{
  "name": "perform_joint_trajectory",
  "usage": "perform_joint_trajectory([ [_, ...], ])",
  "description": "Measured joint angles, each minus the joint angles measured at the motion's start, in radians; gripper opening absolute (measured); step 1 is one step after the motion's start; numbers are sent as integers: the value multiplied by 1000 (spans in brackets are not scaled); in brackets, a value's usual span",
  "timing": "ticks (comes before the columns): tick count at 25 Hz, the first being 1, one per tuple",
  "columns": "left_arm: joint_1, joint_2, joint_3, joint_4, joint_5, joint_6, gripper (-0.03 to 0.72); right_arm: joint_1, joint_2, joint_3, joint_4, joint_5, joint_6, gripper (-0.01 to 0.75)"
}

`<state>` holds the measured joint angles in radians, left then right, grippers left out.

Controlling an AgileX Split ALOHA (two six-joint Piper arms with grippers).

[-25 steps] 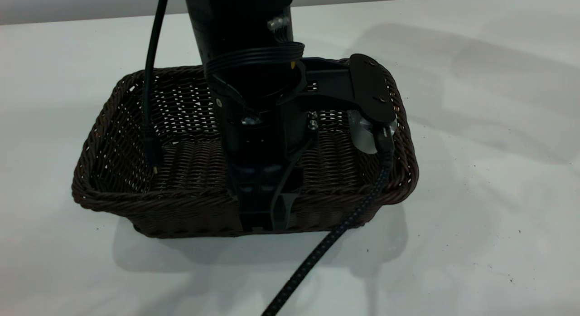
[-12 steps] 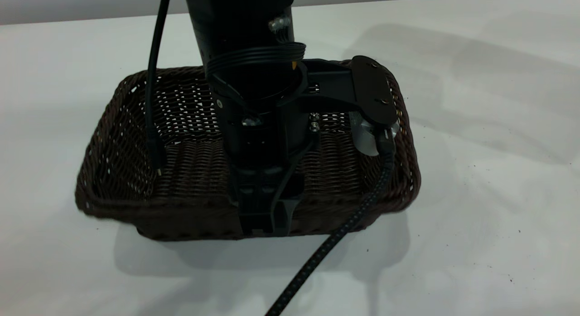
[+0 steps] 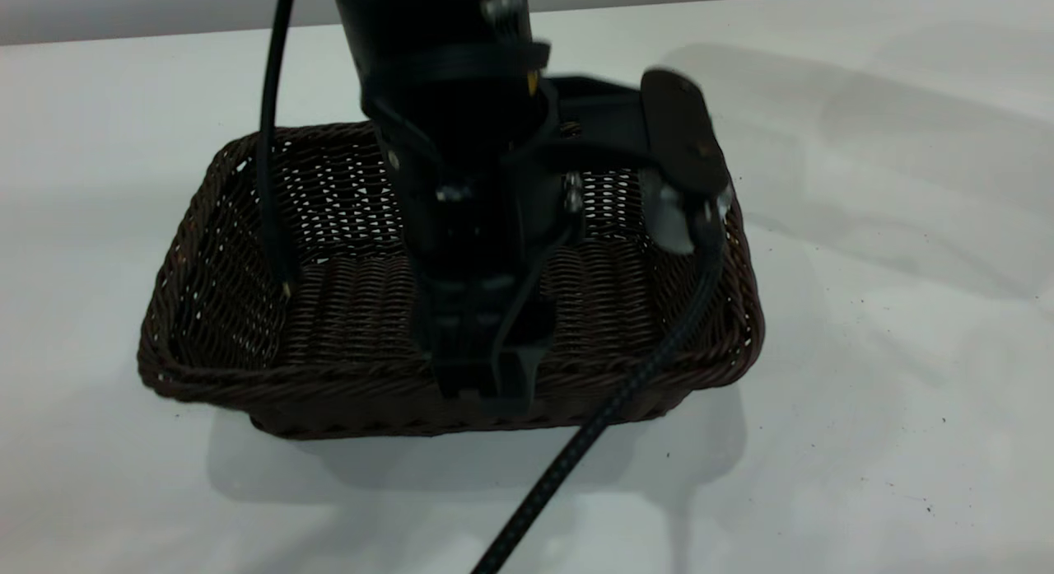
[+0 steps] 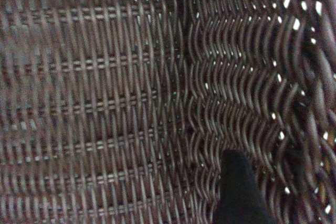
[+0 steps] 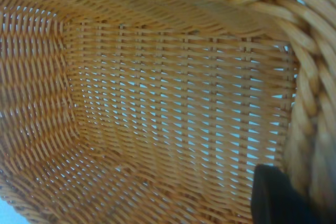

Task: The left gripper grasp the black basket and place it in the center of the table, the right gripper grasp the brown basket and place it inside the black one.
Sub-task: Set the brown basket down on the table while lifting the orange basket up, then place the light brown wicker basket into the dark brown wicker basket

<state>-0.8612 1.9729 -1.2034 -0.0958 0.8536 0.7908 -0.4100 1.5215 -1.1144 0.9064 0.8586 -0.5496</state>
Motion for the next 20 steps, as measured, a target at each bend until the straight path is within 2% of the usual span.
perform_joint_trajectory([
  [10, 0, -124, -1, 6, 2, 4, 363, 0, 0, 0, 0, 0, 0, 115],
  [15, 0, -207, -1, 6, -2, 89, 364, 0, 0, 0, -1, 14, 0, 115],
  [20, 1, -323, -1, 60, -82, 132, 353, 1, 0, 0, -39, 55, 3, 115],
])
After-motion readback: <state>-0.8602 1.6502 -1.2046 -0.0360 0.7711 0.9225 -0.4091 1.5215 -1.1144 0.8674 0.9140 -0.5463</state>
